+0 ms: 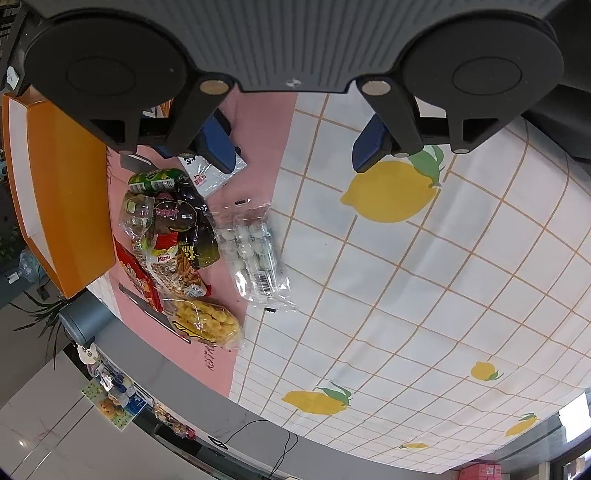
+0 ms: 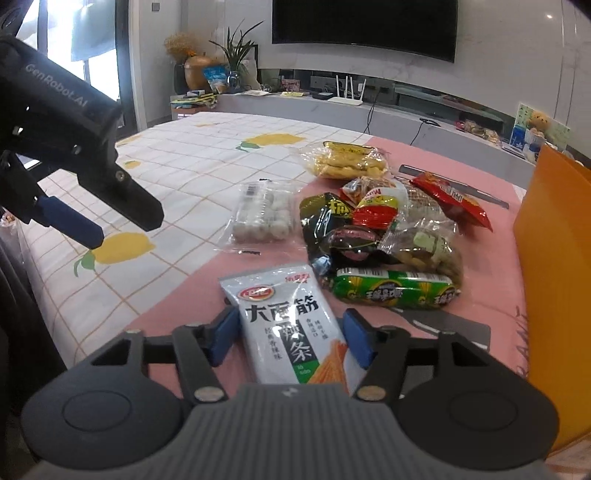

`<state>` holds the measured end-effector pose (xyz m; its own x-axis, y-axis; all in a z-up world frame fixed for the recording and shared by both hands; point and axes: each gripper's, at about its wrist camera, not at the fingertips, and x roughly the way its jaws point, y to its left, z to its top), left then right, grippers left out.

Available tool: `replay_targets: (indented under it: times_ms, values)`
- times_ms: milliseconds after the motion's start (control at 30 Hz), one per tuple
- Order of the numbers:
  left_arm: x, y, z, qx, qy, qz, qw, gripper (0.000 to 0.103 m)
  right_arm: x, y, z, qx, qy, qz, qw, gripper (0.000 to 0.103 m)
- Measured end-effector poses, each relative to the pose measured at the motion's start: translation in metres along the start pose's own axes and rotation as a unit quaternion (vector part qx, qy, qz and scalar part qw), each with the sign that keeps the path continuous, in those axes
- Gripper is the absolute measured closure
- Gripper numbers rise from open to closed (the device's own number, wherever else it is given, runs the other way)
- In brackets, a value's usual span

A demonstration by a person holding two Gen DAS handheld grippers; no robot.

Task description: Organize snacks

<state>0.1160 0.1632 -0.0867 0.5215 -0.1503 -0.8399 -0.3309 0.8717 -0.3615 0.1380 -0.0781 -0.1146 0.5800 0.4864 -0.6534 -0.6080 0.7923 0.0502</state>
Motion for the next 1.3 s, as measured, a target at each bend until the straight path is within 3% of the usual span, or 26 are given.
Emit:
replay_targets:
  times_ms: [67, 233, 300, 400, 467, 567, 733, 1133, 1300]
  values:
    - [-0.001, 0.001, 0.0, 0.0, -0.002, -0.004, 1.0, 0.018, 0.001, -0.002, 0.0, -0.002, 0.005, 0.006, 1.0, 0.023]
    - [-0.006, 0.0, 0.0, 0.002, -0.023, -0.027, 0.9994, 0.017, -0.001, -0.002, -0.004, -0.006, -0.003, 0.007, 1.0, 0.024]
    - [-0.007, -0.002, 0.0, 0.001, -0.033, -0.033, 0.9989, 0.017, -0.001, 0.0, -0.005, -0.008, -0.01, 0.008, 1.0, 0.026]
    - [-0.012, -0.015, -0.003, 0.038, -0.073, -0.052, 0.9953, 0.014, -0.003, 0.0, -0.005, -0.009, -0.015, 0.004, 1.0, 0.042]
    - [-0.012, -0.023, -0.005, 0.062, -0.094, -0.058, 0.9919, 0.014, -0.003, 0.0, -0.004, -0.008, -0.014, -0.001, 1.0, 0.046]
    - [-0.003, -0.035, -0.002, 0.084, -0.108, -0.041, 0.9897, 0.014, -0.003, 0.0, -0.003, -0.009, -0.012, -0.004, 1.0, 0.047]
    - [0.026, -0.049, 0.013, 0.091, -0.087, 0.04, 0.9912, 0.014, -0.002, -0.004, -0.002, 0.001, -0.012, 0.002, 1.0, 0.047]
    - [0.083, -0.064, 0.037, 0.08, -0.041, 0.072, 0.9934, 0.014, -0.001, -0.01, -0.001, -0.004, -0.014, 0.015, 1.0, 0.046]
    - [0.091, -0.065, 0.041, 0.084, -0.056, 0.081, 0.9916, 0.013, -0.001, -0.007, -0.001, -0.006, -0.015, 0.01, 1.0, 0.045]
